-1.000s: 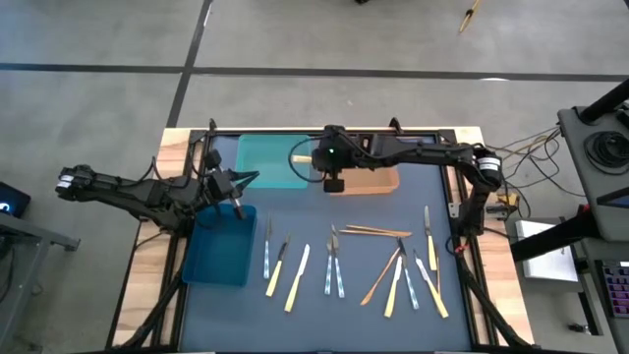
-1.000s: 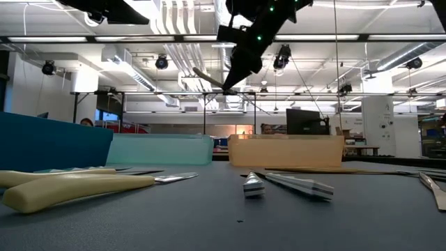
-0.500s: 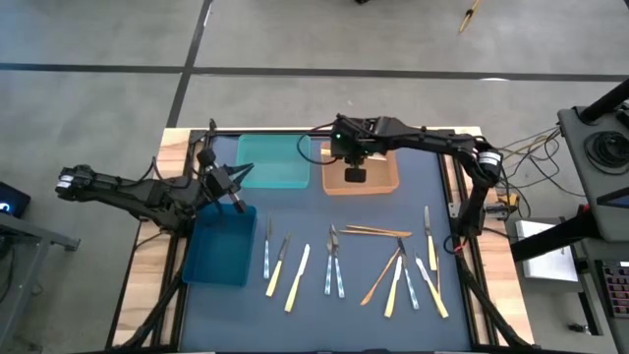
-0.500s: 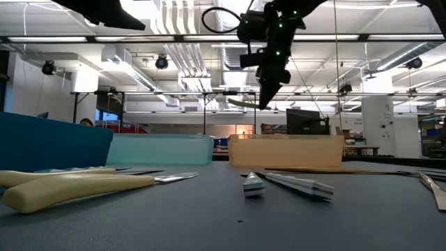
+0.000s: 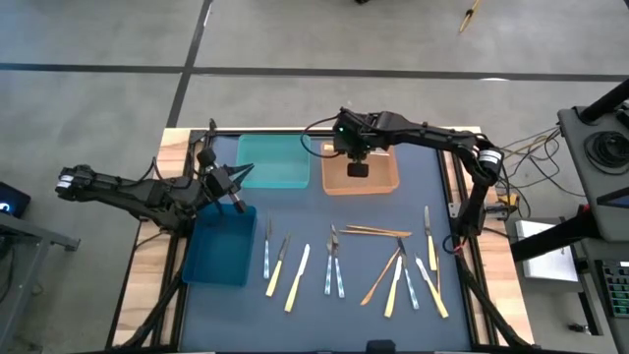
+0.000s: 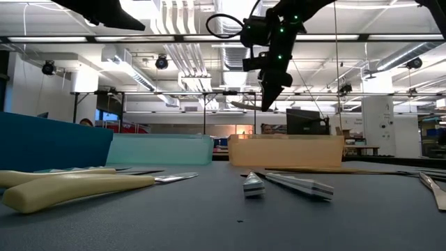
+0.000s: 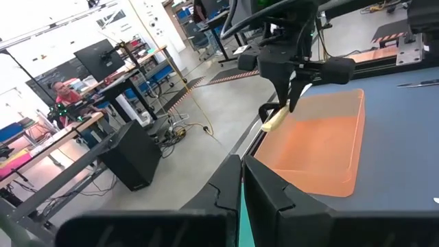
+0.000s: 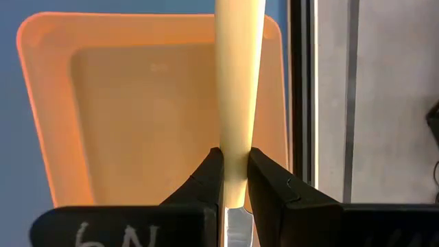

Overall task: Sort silverware by color (type)
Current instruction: Put the light yellow knife into the blue bin

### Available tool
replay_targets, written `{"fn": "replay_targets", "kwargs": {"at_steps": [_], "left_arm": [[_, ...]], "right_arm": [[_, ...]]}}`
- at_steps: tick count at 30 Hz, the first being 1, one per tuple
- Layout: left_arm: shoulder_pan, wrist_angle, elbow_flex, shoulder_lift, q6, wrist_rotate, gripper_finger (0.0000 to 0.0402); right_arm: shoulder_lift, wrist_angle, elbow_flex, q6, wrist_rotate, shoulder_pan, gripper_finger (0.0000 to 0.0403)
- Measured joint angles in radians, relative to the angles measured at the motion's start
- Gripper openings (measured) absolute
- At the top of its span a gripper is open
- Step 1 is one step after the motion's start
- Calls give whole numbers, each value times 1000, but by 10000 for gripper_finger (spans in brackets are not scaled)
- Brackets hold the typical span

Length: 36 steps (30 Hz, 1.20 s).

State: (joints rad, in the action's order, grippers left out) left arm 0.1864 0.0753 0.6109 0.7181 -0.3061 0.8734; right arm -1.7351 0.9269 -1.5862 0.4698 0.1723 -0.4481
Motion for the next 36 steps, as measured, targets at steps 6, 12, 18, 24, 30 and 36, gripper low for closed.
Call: {"fn": "replay_targets", "kwargs": {"at_steps": [6, 12, 18, 24, 30, 36], "left_arm": [[0, 1, 0, 2, 17, 0, 0], [0, 0, 0, 2, 18, 0, 0], [0, 0, 0, 5, 19, 0, 0], [0, 0, 0, 5, 10, 0, 0], [0, -1, 0, 5, 3, 0, 0], [0, -31, 0, 5, -25, 0, 0]], "right_arm": [[-1, 4, 4, -14, 0, 0, 34], [0, 0, 26, -5, 0, -2, 34], [-1, -54, 81, -7, -7, -2, 34], [-1, -130, 131, -1, -18, -4, 34], [-1, -212, 147, 9, -23, -4, 34], [-1, -220, 151, 21, -23, -5, 34]]}}
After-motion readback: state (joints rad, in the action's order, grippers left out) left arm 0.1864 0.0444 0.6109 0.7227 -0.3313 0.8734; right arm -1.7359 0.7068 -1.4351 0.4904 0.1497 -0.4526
